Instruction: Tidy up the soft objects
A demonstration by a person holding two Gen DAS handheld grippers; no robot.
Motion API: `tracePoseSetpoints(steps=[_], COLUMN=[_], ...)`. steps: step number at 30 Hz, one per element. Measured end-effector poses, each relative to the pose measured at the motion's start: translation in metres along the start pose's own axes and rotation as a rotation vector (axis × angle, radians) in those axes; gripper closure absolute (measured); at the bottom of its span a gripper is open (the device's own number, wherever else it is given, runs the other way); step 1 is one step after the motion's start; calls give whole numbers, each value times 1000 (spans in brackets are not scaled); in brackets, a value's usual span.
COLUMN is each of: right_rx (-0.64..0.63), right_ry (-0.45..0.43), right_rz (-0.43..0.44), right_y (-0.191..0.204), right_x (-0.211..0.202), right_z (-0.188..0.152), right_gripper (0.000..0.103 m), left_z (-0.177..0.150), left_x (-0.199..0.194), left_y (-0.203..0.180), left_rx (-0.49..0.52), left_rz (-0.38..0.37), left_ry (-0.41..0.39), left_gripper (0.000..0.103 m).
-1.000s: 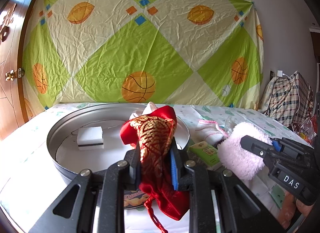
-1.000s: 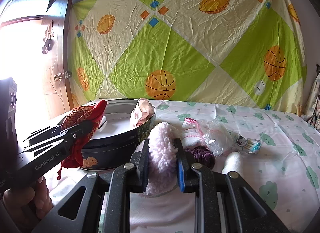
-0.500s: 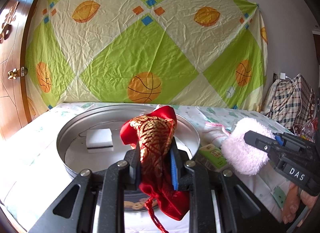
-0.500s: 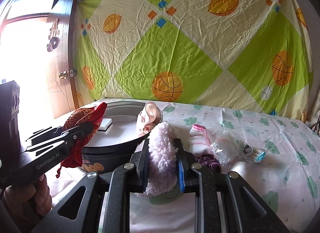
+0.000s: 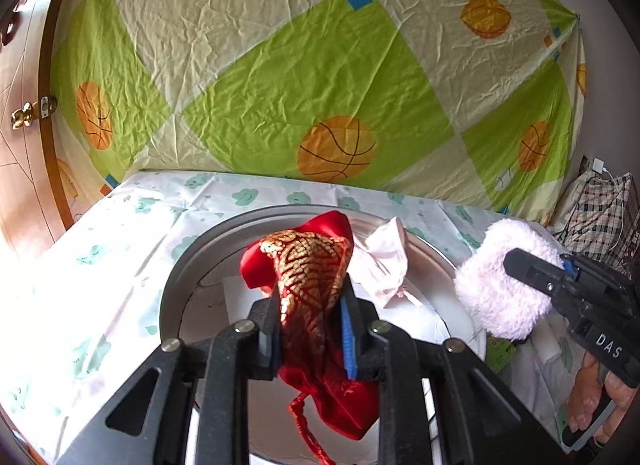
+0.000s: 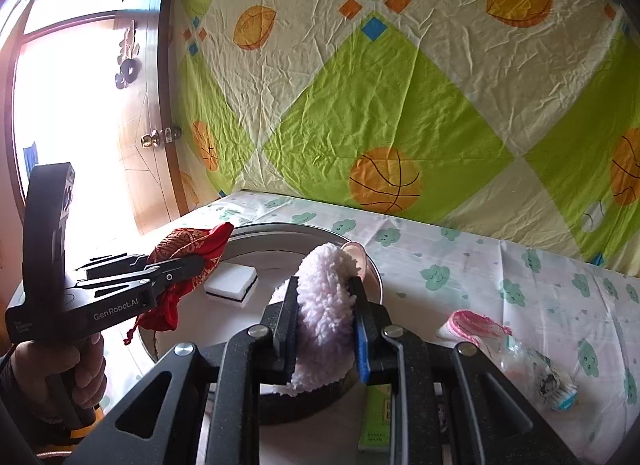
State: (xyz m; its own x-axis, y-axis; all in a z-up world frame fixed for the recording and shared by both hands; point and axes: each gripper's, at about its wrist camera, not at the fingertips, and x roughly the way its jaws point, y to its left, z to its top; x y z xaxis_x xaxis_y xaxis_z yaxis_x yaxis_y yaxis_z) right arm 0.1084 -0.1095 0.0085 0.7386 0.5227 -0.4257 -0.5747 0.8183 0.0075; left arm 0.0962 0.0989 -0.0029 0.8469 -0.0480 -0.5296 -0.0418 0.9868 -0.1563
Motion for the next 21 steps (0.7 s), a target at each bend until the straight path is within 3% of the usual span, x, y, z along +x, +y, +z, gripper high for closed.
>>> tracePoseSetpoints(steps=[10, 18, 21], right_rx=[-33, -34, -32], right_ry=[148, 197, 198], right_rz=[18, 25, 15], right_y=[9, 12, 14], right_x=[81, 113, 119], right_z=[16, 14, 16], right_gripper=[79, 76, 73], left_z=[28, 38, 41], left_x=[51, 71, 73], left_y=[13, 17, 15], left_rx=[-9, -7, -2], left_rz=[26, 35, 38], left_ry=[160, 233, 236], left_gripper=[82, 81, 72])
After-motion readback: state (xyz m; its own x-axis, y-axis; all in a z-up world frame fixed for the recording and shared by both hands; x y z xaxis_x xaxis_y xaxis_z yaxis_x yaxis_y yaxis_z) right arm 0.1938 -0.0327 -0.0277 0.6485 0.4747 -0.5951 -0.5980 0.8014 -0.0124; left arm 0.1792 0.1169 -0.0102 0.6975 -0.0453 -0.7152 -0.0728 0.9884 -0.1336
